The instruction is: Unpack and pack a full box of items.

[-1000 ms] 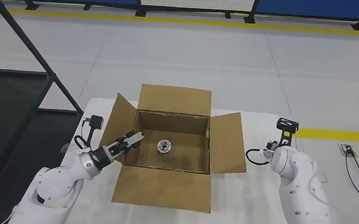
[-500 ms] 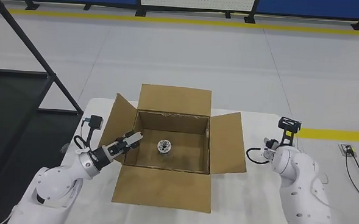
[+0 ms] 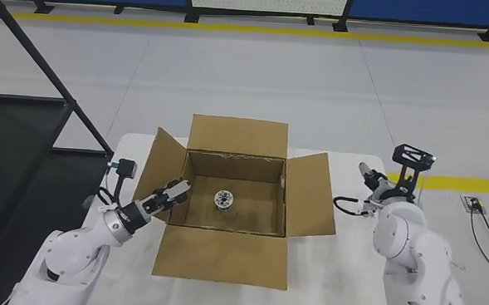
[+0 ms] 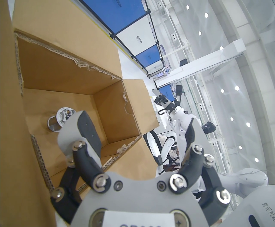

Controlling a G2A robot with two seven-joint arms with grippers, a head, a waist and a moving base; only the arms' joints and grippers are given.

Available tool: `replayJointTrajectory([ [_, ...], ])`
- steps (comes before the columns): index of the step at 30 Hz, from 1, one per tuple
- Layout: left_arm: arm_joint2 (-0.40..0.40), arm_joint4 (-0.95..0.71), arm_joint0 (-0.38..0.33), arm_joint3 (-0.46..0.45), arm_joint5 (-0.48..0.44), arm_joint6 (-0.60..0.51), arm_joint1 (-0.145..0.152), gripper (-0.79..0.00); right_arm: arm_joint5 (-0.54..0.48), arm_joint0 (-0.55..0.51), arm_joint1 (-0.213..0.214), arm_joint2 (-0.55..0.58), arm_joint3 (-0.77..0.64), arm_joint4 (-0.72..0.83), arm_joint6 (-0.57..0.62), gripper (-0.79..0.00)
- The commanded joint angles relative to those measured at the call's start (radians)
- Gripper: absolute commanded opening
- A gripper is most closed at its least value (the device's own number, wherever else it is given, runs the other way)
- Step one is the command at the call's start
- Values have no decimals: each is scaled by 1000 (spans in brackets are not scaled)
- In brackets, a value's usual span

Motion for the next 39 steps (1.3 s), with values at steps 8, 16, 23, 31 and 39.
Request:
replayJointTrajectory([
  [8,10,0,-22,3,5,-17,1,0,-18,-56,-9,-62,-205,23,-87,0],
  [16,0,-6,-14,7,-3,-15,4,0,-162,-85,-14,-147,-328,106,-162,0],
  [23,-28,14,7,-17,-11,15,8,0,-390,12,-19,-271,-263,246,-26,0],
  [31,-82,-10,65,-17,-21,46,14,0,-419,231,-47,-464,27,274,168,0],
  [39,-110,-25,84,-15,-24,66,17,0,-381,422,-105,-615,446,364,191,0],
])
